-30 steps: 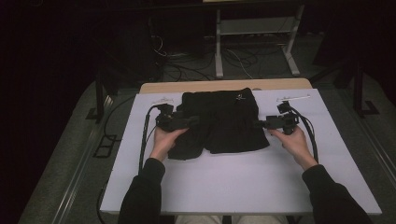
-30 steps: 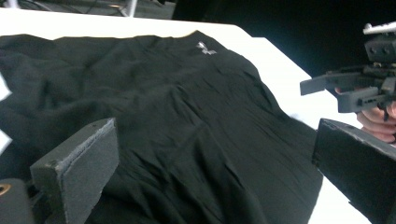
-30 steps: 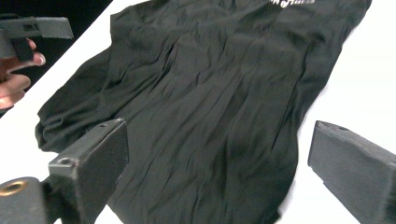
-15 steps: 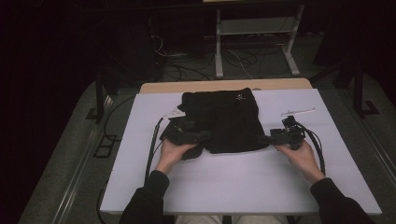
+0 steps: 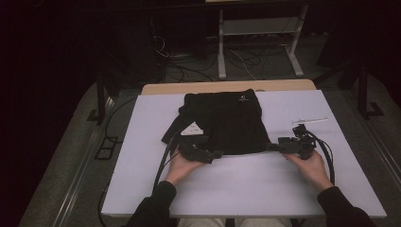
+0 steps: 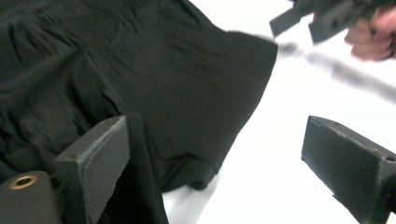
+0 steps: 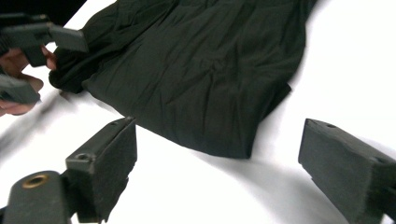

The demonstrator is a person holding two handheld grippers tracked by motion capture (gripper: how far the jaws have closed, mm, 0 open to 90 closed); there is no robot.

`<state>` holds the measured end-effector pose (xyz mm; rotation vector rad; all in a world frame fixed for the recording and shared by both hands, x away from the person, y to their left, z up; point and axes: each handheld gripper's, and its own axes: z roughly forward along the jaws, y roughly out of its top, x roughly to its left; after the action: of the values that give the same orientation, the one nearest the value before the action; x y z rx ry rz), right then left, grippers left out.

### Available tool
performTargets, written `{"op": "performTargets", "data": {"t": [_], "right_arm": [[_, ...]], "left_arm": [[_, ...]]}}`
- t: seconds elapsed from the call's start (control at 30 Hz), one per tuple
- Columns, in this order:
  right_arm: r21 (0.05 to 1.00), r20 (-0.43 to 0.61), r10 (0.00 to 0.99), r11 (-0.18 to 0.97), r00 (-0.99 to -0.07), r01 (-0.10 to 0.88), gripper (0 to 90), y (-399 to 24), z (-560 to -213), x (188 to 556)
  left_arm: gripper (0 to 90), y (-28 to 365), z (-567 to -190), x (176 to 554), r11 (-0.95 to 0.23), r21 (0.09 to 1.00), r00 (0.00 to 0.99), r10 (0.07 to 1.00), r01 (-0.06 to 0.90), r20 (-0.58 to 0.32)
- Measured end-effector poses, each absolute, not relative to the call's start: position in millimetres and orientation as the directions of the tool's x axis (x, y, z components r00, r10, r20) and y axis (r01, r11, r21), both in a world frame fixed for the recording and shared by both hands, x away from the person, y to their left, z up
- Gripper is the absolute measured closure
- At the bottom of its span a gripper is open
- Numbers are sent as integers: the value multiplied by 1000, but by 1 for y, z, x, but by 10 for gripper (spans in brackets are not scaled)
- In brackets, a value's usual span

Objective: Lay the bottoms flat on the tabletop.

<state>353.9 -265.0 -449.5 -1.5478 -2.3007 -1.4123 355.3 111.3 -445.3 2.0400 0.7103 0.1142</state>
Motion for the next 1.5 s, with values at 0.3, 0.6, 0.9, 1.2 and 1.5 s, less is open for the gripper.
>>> {"op": "performTargets", "data": {"t": [0.3, 0.6, 0.9, 1.2, 1.5], "right_arm": [[631, 484, 729, 92, -483, 770, 339, -266, -453, 354], [611, 455, 755, 121, -472, 782, 762, -253, -461, 363], [652, 494, 682, 120, -540, 749, 872, -249, -439, 366], [706, 504, 656, 61, -561, 705, 872, -247, -411, 396], [696, 546, 711, -91, -443, 712, 873, -251, -418, 452]], "left_arm": [[339, 92, -454, 347, -572, 765, 888, 460, 296, 0], [642, 82, -459, 349, -642, 730, 870, 474, 235, 137], [845, 82, -439, 363, -662, 706, 886, 452, 252, 107], [852, 103, -401, 408, -538, 761, 851, 523, 363, -36], [855, 108, -399, 463, -417, 768, 762, 633, 487, -140]]}}
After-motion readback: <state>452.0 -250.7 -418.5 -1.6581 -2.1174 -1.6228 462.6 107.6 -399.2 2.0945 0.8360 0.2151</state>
